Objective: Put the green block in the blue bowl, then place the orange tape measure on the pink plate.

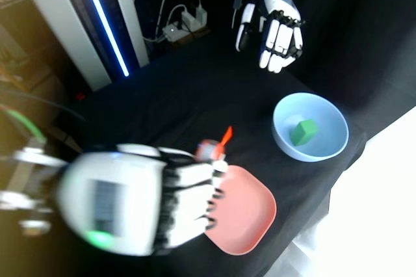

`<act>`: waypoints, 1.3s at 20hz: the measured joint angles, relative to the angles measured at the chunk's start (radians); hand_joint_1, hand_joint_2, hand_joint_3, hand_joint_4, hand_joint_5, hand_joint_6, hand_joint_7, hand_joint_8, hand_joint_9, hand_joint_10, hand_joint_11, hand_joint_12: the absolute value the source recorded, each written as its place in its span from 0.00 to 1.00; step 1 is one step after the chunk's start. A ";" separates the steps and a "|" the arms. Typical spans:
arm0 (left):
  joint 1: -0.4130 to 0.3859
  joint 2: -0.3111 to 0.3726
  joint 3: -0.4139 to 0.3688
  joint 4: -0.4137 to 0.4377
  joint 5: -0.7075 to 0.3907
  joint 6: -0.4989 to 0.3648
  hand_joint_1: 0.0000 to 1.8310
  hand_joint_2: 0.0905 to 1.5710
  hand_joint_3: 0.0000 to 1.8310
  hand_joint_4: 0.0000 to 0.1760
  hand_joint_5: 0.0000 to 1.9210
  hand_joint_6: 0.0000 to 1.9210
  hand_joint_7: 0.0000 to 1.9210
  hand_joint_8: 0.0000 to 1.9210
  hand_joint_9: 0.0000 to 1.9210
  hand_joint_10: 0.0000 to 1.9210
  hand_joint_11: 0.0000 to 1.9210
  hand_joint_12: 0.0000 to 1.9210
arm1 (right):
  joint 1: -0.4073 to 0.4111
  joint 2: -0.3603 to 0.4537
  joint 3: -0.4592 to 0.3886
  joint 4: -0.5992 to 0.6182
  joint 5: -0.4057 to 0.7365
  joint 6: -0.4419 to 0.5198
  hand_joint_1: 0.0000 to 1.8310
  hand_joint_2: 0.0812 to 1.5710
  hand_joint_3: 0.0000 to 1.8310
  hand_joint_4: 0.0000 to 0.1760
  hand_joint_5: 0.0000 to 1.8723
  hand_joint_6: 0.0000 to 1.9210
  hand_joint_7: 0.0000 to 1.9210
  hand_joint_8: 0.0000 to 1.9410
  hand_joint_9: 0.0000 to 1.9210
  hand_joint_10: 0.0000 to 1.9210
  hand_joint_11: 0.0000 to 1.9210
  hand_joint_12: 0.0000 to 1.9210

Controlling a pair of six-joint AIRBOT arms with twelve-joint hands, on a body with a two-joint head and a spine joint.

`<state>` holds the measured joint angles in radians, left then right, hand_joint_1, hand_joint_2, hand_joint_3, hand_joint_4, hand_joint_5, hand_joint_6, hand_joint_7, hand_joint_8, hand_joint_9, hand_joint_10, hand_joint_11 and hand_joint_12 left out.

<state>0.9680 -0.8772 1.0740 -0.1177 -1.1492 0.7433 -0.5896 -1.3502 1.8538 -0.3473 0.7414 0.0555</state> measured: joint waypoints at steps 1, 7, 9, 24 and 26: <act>0.000 0.000 0.001 0.002 0.001 0.000 0.54 0.61 0.00 0.00 0.33 0.00 0.30 0.00 0.31 0.00 0.07 0.68 | 0.014 -0.037 0.045 -0.027 -0.058 0.000 0.77 0.61 0.00 0.00 0.63 0.34 0.74 0.05 0.62 0.40 0.51 0.48; -0.008 -0.011 0.010 0.009 0.002 0.000 0.56 0.61 0.00 0.00 0.33 0.00 0.30 0.00 0.32 0.00 0.06 0.69 | 0.019 -0.107 0.130 -0.098 -0.232 0.010 0.77 0.62 0.00 0.00 0.57 0.46 0.76 0.00 0.62 0.38 0.45 0.47; -0.008 -0.011 0.010 0.010 0.003 0.000 0.56 0.61 0.00 0.00 0.32 0.00 0.29 0.00 0.31 0.00 0.10 0.63 | 0.019 -0.106 0.133 -0.125 -0.233 0.022 0.68 0.56 0.00 0.00 0.41 0.04 0.62 0.00 0.53 0.25 0.37 0.60; 0.080 0.040 -0.055 -0.031 -0.177 -0.003 0.53 0.63 0.00 0.09 0.16 0.00 0.19 0.00 0.25 0.00 0.00 0.65 | -0.063 0.345 -0.357 0.206 0.341 -0.084 0.41 0.47 0.00 1.00 0.00 0.00 0.00 0.00 0.00 0.00 0.00 0.00; 0.109 0.044 -0.068 -0.046 -0.240 -0.002 0.45 0.63 0.00 0.27 0.10 0.00 0.15 0.00 0.22 0.00 0.00 0.60 | -0.175 0.361 -0.421 0.256 0.473 -0.087 0.41 0.44 0.00 1.00 0.00 0.00 0.00 0.00 0.00 0.00 0.00 0.00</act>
<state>1.0775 -0.8333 1.0065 -0.1638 -1.3888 0.7418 -0.7647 -0.9890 1.4326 -0.0917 1.2148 -0.0311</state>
